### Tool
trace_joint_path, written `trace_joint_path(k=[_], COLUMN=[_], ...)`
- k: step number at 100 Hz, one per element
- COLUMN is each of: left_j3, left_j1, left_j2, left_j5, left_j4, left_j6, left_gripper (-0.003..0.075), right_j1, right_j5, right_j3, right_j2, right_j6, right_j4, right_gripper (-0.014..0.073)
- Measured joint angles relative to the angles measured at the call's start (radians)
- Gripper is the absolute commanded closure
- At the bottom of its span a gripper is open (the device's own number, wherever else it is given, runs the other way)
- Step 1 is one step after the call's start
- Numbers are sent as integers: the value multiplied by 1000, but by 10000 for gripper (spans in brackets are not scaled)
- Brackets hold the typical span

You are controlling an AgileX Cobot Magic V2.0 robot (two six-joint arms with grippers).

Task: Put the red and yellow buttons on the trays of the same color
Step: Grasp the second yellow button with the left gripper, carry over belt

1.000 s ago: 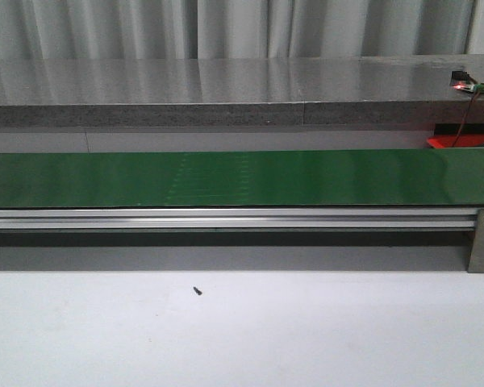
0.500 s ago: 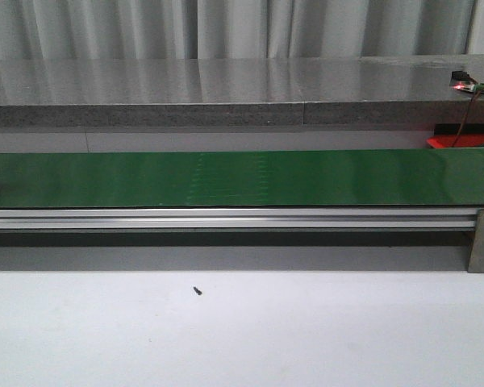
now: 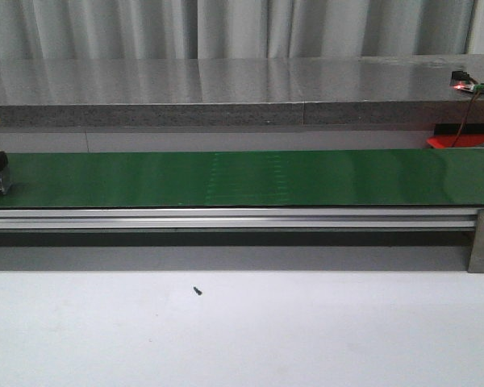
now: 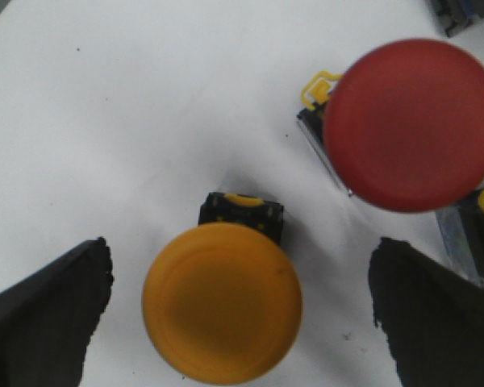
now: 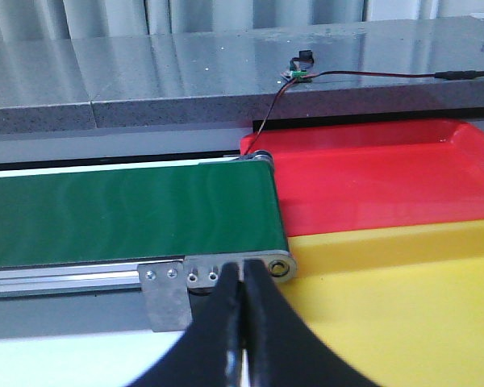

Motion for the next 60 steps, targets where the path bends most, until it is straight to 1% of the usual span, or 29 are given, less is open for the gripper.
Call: trace_joint_path(k=[4, 16, 23, 28, 33, 60], left_j3=[0, 0, 0, 0, 0, 0], left_j1=[0, 0, 0, 0, 0, 0], left_j2=[0, 0, 0, 0, 0, -26], left_j5=[-7, -12, -14, -16, -16, -2], left_j4=[2, 2, 2, 2, 2, 2], left_j6=[0, 0, 0, 0, 0, 0], left_gripper=[226, 442, 536, 579, 598, 597], right_j1=[0, 0, 0, 0, 0, 0], right_j5=[0, 0, 0, 0, 0, 0], right_j3=[0, 0, 0, 0, 0, 0], right_j2=[0, 0, 0, 0, 0, 0], right_j6=[0, 0, 0, 0, 0, 0], right_j4=[0, 0, 0, 0, 0, 0], right_gripper=[662, 662, 662, 662, 662, 662])
